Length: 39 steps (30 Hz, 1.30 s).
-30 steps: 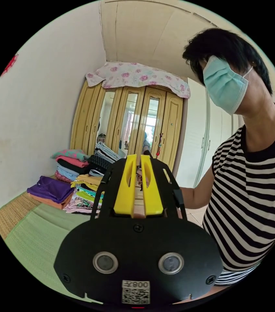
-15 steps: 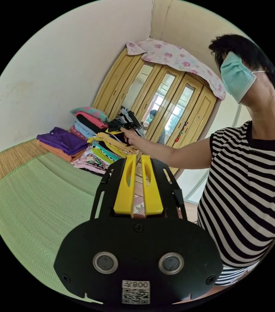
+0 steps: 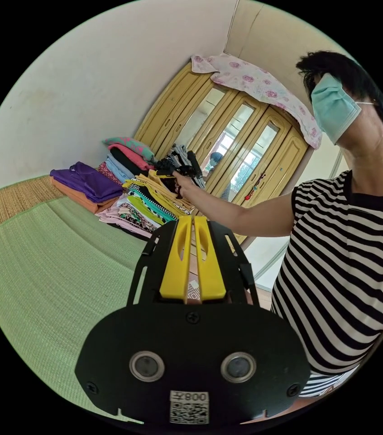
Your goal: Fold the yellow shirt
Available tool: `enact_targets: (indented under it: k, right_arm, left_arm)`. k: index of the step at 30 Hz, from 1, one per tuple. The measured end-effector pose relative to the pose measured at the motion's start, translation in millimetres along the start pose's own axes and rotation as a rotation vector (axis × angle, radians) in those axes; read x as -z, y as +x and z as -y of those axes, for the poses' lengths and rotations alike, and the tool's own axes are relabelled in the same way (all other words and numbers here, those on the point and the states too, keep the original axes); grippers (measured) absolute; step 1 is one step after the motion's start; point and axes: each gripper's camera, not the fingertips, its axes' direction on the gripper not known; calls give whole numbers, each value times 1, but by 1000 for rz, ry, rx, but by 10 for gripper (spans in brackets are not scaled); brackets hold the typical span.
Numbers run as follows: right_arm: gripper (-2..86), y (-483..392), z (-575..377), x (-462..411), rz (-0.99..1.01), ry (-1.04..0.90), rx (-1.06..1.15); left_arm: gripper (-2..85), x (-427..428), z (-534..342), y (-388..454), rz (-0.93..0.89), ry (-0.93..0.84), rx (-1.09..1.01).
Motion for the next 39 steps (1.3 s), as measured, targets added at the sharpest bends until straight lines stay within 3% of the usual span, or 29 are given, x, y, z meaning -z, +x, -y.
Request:
enact_targets:
  k: [9,20,32,39]
  right_arm:
    - [3,-17,-96,105,396,150,116]
    - [3,-66,-205,210,749,142,268]
    - [3,-82,-291,239,845,61,233]
    - [2,-84,-310,226,840,-21,175]
  left_arm:
    - [6,-40,20,-25,-42,-16,43]
    - [18,-81,41,-60,-127,8,152]
    - [60,-135,67,-148,-132,63,373]
    - [78,-224,112,-225,-159,-148,473]
